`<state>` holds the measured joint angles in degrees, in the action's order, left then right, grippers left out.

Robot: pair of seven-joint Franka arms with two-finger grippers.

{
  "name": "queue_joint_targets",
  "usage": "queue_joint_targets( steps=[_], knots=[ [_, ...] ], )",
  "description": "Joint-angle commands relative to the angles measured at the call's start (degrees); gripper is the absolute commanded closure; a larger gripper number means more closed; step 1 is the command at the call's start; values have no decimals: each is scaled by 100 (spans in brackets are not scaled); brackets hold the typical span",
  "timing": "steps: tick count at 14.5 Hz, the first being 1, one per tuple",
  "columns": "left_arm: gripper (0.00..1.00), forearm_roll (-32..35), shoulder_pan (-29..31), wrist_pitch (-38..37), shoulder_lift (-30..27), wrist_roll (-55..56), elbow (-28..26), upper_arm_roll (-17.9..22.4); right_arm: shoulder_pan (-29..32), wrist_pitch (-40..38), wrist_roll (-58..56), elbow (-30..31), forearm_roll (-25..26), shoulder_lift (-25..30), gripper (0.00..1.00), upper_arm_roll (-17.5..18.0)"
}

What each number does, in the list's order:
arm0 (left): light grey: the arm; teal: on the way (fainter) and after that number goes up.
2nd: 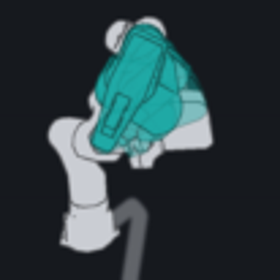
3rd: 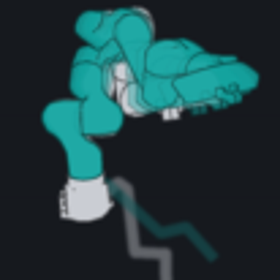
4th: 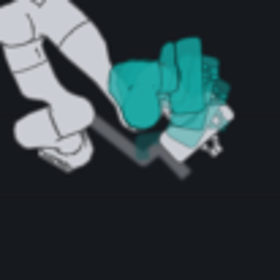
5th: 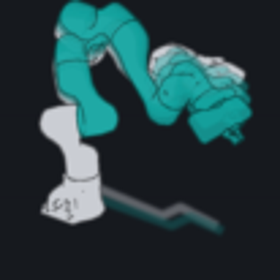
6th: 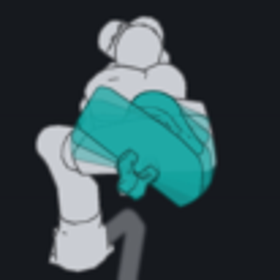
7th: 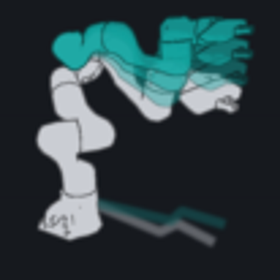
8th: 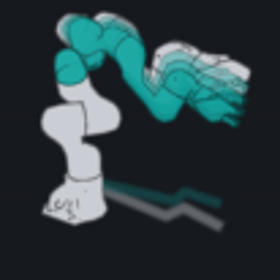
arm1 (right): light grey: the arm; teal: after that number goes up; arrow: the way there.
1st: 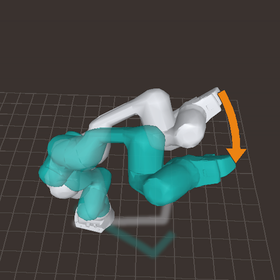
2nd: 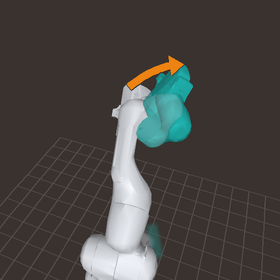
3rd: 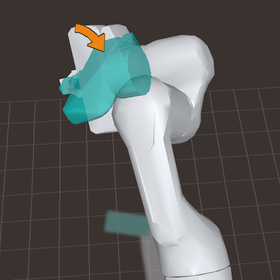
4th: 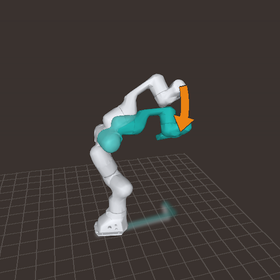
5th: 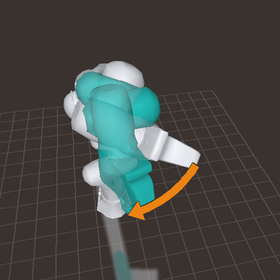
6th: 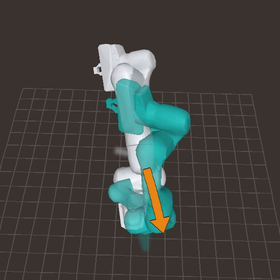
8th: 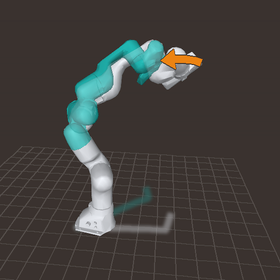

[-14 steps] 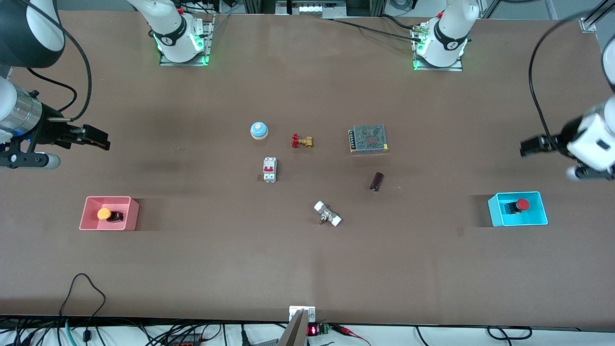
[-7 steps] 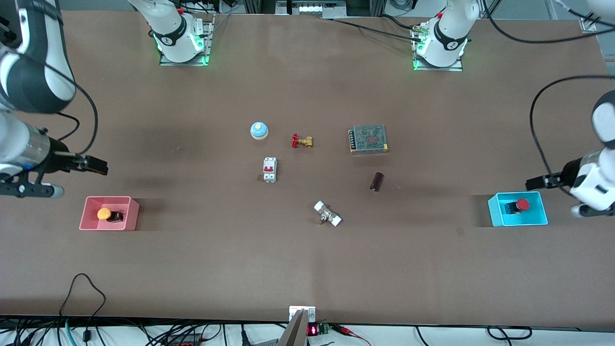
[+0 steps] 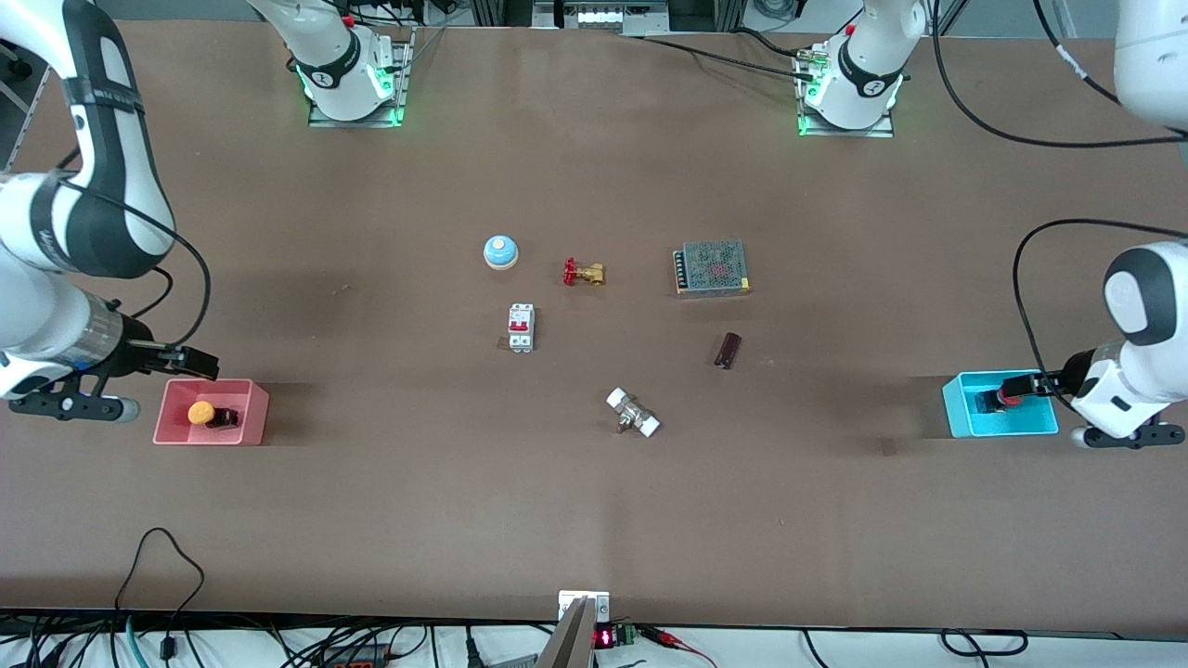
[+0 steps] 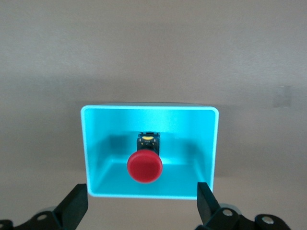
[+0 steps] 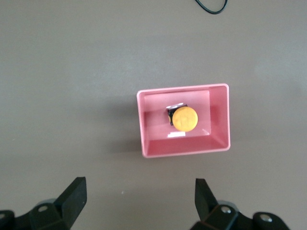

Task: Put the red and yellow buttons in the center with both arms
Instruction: 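Lower the right gripper to the yellow button while the left gripper reaches red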

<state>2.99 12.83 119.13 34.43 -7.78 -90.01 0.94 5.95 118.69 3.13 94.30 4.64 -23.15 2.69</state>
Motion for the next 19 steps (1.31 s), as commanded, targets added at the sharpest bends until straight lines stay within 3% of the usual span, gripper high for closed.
queue_joint_targets(
  steps=[1,4,13,19],
  knots=[
    [0,53,26,310,213,-127,37,-24,90,470,-260,299,80,-14,0,-23],
    [1,27,88,444,363,-118,10,-33,64,857,-321,378,502,-234,0,-163],
    [12,27,79,760,539,-118,-183,-33,354,1683,-1587,387,240,-708,0,-155],
    [48,27,70,760,574,-118,-227,-42,354,1938,-1614,387,72,-946,0,-128]
  ],
)
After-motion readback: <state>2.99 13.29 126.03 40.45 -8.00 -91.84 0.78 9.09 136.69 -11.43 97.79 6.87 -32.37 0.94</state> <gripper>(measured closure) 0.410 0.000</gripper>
